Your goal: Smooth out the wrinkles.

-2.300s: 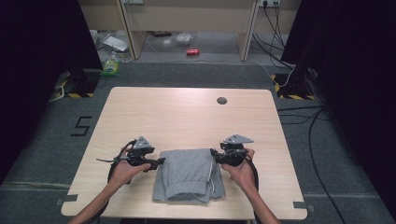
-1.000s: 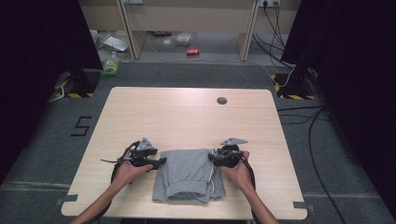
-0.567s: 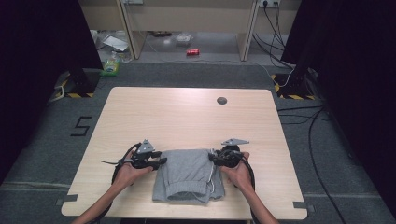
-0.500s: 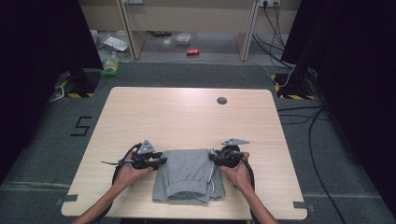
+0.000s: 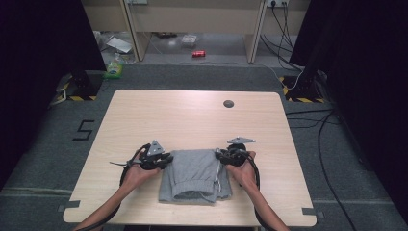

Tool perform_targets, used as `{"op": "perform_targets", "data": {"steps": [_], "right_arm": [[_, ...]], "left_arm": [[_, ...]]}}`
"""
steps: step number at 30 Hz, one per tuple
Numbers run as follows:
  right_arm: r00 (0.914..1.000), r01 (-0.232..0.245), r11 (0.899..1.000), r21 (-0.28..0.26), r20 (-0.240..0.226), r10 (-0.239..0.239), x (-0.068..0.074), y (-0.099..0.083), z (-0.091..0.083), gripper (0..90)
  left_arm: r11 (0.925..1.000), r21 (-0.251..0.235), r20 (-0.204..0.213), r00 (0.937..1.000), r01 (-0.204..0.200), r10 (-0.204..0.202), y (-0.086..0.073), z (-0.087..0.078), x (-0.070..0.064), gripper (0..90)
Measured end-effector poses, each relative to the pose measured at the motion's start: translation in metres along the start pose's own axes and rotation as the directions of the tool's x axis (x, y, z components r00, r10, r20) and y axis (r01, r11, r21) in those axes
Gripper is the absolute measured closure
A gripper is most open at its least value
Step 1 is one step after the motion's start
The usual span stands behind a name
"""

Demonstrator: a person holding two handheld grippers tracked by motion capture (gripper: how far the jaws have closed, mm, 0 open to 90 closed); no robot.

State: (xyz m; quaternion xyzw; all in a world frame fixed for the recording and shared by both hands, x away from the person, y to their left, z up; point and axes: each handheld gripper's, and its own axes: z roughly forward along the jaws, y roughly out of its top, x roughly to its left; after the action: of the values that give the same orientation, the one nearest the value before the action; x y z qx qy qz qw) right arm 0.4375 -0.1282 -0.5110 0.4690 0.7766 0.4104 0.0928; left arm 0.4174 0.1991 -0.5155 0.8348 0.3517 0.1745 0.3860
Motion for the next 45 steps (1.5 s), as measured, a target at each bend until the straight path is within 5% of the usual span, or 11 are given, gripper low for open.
{"op": "perform_targets", "data": {"steps": [33, 45], "right_arm": [[0.9953, -0.057, 0.998, -0.019, 0.077, 0.059, -0.037, 0.058, 0.048, 68.7], [0.9825, -0.178, 0.982, -0.07, 0.044, 0.181, -0.054, 0.056, 0.034, 56.7]], "left_arm": [[0.9933, 0.023, -0.07, 0.9913, 0.113, -0.111, 0.037, 0.042, 0.056, 76.6], [0.9944, 0.027, -0.078, 0.992, 0.102, -0.1, 0.036, 0.04, 0.056, 74.0]]}}
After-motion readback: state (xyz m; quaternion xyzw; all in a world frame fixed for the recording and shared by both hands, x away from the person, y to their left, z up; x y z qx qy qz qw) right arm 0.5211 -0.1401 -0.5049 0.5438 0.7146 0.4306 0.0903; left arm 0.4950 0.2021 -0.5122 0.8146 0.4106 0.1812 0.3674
